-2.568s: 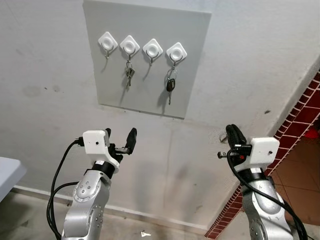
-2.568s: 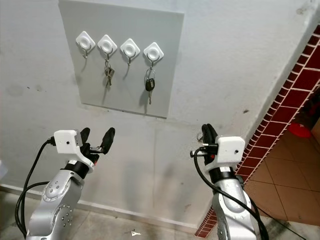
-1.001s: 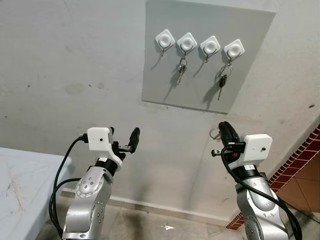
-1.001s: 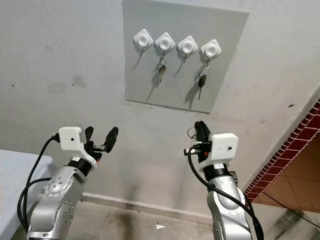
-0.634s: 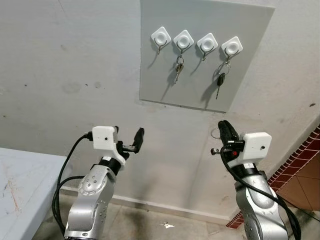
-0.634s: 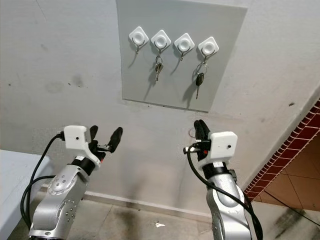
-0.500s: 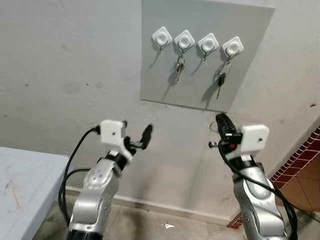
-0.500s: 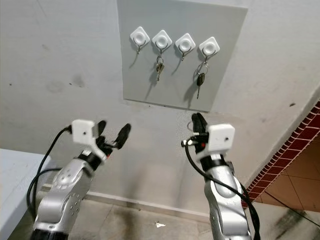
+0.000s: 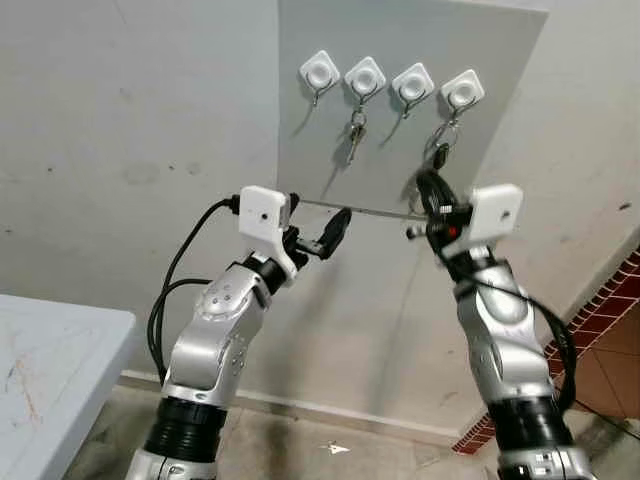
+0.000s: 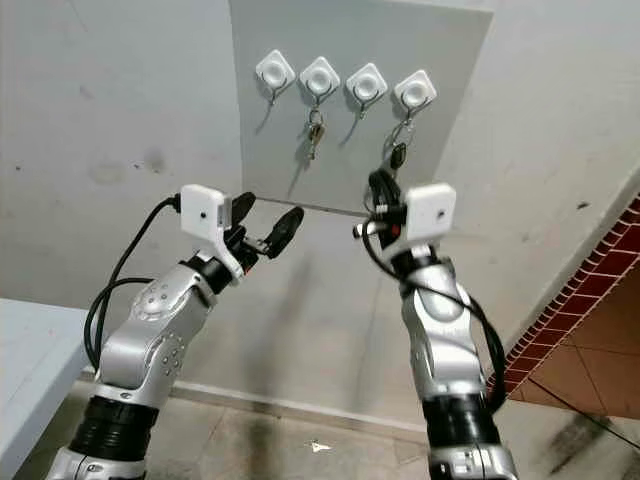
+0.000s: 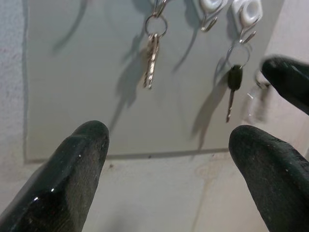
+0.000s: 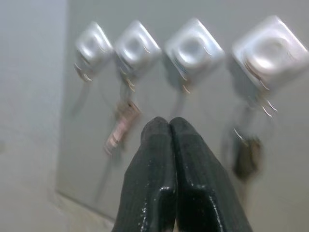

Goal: Hang keys on a hook

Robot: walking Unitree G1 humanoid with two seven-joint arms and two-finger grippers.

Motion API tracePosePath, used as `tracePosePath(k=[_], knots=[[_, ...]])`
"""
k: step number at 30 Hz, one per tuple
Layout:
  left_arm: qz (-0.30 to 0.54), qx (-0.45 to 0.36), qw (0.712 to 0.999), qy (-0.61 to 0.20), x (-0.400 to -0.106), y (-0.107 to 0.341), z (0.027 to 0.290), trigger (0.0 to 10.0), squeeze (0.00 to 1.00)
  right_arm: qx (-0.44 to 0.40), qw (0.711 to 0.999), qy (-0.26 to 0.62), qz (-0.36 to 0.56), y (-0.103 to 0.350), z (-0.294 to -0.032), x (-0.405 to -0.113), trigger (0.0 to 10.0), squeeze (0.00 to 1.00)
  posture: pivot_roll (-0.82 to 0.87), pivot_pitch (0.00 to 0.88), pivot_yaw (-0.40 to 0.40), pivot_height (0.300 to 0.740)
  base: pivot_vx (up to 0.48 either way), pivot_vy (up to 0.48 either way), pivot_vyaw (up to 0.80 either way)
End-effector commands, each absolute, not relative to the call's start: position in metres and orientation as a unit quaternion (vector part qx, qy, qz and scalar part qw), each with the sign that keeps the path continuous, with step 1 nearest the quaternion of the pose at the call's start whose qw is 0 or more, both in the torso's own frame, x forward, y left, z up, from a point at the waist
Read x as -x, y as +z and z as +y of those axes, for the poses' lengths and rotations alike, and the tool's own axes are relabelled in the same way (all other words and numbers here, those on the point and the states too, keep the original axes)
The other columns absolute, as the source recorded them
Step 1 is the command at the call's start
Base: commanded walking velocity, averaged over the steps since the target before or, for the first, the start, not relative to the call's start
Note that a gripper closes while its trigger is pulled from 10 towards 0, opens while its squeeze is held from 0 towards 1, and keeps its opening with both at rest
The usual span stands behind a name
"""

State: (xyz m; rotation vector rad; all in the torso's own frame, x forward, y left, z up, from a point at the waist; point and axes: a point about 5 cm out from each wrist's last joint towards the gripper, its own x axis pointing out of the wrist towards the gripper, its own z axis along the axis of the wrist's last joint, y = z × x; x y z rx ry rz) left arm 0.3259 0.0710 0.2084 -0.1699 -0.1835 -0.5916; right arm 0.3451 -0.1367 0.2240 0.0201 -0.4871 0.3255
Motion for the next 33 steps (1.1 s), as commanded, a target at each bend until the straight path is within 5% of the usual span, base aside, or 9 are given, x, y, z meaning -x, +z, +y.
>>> tracePosePath(k=[1,33], knots=[[-0.095,0.083,0.943,-0.307,-0.326,0.215,0.066,10.0,0.00,-0.022,0.956,0.167,-0.241,0.225,-0.136,-0.348,10.0,0.00,0.03,0.000,-0.039,0.740,0.000,0.000,0.00],[-0.112,0.080,0.929,-0.344,-0.324,0.236,0.050,10.0,0.00,-0.104,0.945,0.109,-0.291,0.263,-0.147,-0.389,10.0,0.00,0.03,0.014,-0.040,0.740,0.000,0.000,0.00]])
